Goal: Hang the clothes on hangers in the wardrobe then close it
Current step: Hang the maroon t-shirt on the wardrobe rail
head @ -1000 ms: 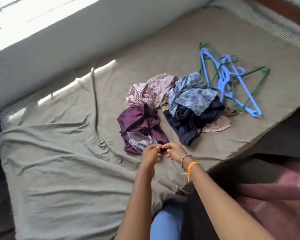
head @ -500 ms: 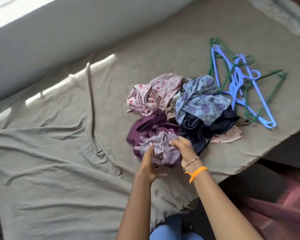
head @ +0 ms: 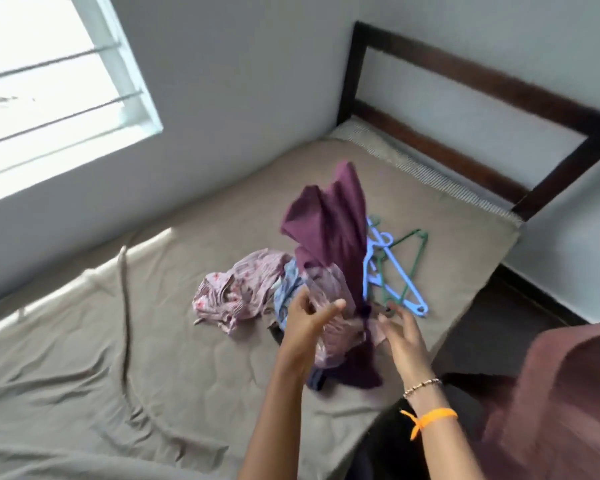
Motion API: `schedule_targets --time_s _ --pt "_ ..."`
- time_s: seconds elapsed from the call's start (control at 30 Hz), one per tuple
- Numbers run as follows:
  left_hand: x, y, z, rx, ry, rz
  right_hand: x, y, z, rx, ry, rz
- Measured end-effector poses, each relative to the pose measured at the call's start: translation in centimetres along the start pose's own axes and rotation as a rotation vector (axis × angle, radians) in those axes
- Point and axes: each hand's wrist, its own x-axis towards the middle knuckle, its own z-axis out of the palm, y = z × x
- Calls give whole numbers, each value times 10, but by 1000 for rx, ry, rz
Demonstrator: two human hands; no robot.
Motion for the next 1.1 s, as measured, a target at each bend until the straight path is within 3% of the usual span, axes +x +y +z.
schedule_targets --time_s 0.2,0.27,0.37,0.47,0.53,0.63,0.67,0.73,0.8,0.9,1.0,1.1 --pt "-2 25 64 -7 -184 19 5 -84 -3 550 -177 -83" --pt "4 37 78 47 -236 7 10 -100 -19 618 -146 -84" --pt "15 60 90 210 -357 4 23 -113 -48 682 -251 -52" --pt "22 79 100 341 -317 26 37 -128 -68 700 -365 -3" --pt "31 84 104 395 -225 114 47 -133 -73 460 -294 -4" --pt "40 94 114 533 -156 289 61 -138 -85 -653 -35 -230" --pt "41 100 119 562 -161 346 63 -143 -86 -883 48 -349" --pt "40 108 129 595 -190 443 63 -161 -87 -822 62 -676" --pt "38 112 138 572 -204 507 59 -183 -83 -767 -171 -806" --pt "36 113 146 509 -217 516 63 -186 -76 -755 -413 -614" --pt "36 115 151 360 -247 494 77 -161 -69 -678 -404 -478" --pt "30 124 154 168 -281 494 85 -130 -63 -819 -347 -409"
